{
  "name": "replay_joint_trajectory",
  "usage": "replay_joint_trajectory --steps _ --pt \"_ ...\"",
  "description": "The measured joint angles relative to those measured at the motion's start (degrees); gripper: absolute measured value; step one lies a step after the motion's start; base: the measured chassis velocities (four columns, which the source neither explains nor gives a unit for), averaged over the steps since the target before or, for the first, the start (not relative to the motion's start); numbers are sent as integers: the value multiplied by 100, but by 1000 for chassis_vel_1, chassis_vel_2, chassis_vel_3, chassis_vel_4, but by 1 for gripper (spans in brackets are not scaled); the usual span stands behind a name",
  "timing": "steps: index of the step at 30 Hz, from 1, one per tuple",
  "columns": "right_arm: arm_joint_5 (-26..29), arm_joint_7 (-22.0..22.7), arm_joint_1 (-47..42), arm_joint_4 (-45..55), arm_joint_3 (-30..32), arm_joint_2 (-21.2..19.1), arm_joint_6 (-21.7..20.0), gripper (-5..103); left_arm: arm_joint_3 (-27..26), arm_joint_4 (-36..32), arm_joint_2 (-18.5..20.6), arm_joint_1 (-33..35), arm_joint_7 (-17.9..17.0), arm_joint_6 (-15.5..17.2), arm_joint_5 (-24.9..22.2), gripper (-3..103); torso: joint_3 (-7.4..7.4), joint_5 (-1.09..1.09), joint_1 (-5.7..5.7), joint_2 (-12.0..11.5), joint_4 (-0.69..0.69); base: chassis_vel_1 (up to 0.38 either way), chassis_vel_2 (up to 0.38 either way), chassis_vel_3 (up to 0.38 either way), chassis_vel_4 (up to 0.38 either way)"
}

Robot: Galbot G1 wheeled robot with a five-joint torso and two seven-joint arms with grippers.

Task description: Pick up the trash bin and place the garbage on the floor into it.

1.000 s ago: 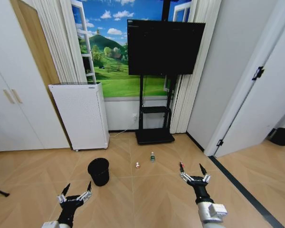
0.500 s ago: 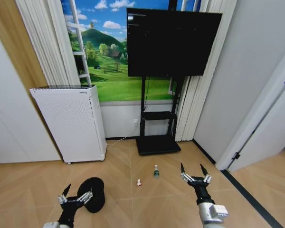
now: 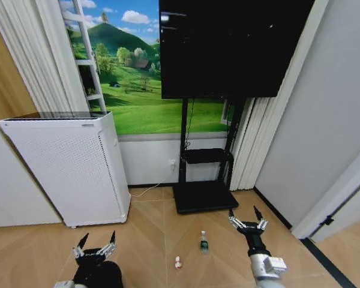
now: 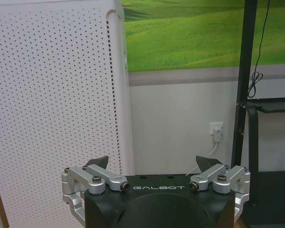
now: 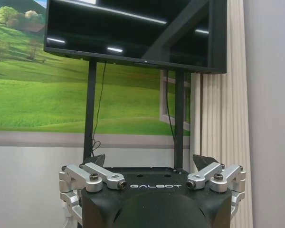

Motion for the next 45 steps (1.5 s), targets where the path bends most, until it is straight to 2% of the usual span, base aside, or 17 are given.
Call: replay_joint_trajectory --steps 7,15,23,45 --pt "-1 -68 -1 -13 -43 29 50 100 -37 -2 2 0 -42 5 -53 100 -4 1 -9 3 2 26 -19 -34 25" --pt "-15 -99 -31 -34 -50 43 117 100 -62 -15 -31 9 -76 -233 -146 100 -2 1 -5 2 1 25 -15 -15 23" --pt "-19 -103 -34 -37 -53 59 128 100 -59 -63 -31 21 -40 -266 -209 100 -10 1 -10 -13 1 0 0 0 0" --pt "-37 -78 -25 -128 -47 66 230 100 -87 -57 -29 26 -45 -325 -216 100 -352 1 -253 -595 1 0 0 0 0"
